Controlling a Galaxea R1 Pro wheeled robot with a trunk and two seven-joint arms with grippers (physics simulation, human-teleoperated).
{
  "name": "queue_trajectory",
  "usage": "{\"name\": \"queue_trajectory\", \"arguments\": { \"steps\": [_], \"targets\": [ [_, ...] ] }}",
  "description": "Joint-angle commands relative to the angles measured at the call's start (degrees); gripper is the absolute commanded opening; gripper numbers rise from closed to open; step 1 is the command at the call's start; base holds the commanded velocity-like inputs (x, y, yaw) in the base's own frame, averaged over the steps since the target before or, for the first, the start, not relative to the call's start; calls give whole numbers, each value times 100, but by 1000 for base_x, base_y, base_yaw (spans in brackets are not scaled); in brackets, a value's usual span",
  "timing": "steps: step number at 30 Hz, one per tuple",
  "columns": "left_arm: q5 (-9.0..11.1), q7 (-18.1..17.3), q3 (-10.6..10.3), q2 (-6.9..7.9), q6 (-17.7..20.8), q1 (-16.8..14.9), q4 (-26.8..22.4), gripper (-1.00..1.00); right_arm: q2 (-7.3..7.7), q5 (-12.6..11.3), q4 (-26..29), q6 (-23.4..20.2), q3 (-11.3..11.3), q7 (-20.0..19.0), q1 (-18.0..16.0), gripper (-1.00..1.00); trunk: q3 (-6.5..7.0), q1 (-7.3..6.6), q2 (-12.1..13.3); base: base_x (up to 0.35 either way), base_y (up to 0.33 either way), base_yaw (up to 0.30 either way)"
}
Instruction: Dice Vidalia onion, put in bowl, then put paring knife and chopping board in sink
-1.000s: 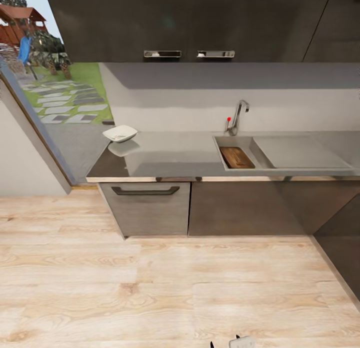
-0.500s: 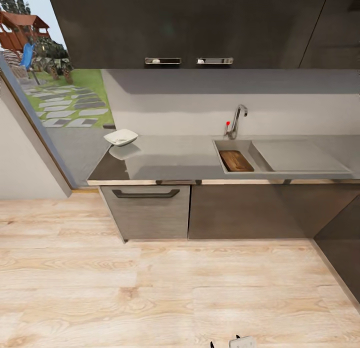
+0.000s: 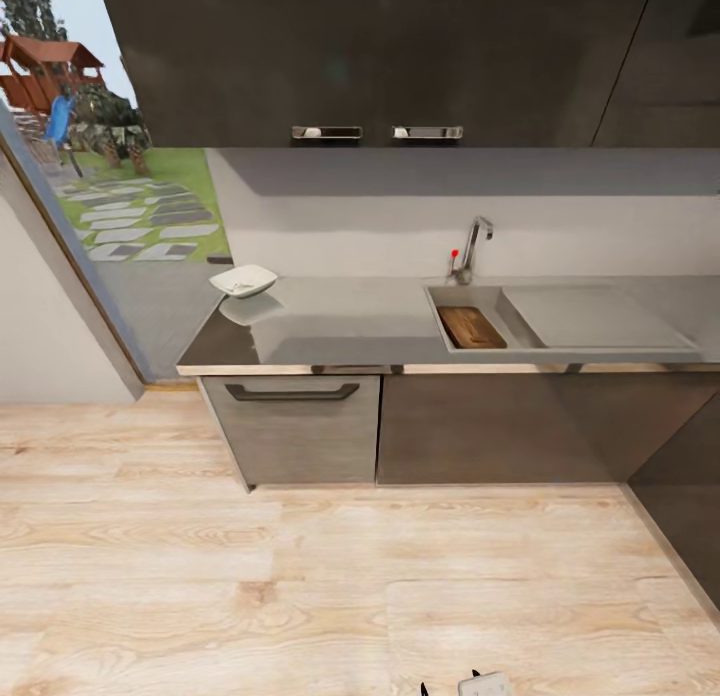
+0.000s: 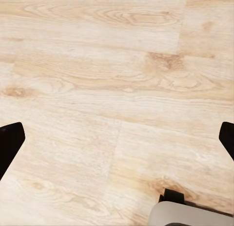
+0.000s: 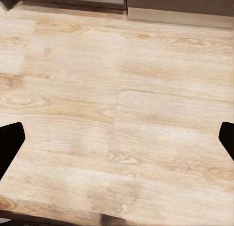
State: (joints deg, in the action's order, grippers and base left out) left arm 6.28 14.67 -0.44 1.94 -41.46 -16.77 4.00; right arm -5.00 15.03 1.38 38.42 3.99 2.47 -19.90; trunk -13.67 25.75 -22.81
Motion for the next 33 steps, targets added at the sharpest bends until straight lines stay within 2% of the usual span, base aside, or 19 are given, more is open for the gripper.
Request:
{"name": "queue_trajectory", "arguments": {
  "steps": [1,7,15,19,22,24,27,29,31,33],
  "targets": [
    [40,-17,-9,1,-37,-10,22,100,-1,61,-6,16,41,26,-5,100,-10,3,-11,0,0,0],
    [40,-17,-9,0,-36,-10,22,100,0,61,-6,199,40,26,-5,100,-10,3,-11,0,0,0],
    [39,-17,-9,6,-37,-11,22,100,48,64,-6,225,41,29,-5,100,38,3,-11,0,0,0],
    [40,-17,-9,13,-38,-10,22,100,488,56,-13,250,29,34,-5,100,73,3,-11,0,0,0],
    [40,-17,-9,19,-34,-10,22,100,562,60,-42,242,21,35,51,100,101,3,-11,0,0,0],
    [48,-6,-9,13,-15,-10,31,100,624,57,-48,223,21,19,310,100,119,3,-11,0,0,0],
    [57,33,-1,78,3,11,45,100,627,52,-59,-154,20,38,442,100,146,3,-11,0,0,0],
    [58,30,0,97,4,68,46,100,624,46,-59,-898,22,26,585,100,164,3,-11,0,0,0],
    [58,30,2,126,0,92,42,100,623,27,-59,-1142,28,26,643,100,183,3,-11,0,0,0],
    [58,13,1,141,-3,100,40,100,618,-202,-59,-1268,31,26,673,100,201,3,-11,0,0,0]
  ]
}}
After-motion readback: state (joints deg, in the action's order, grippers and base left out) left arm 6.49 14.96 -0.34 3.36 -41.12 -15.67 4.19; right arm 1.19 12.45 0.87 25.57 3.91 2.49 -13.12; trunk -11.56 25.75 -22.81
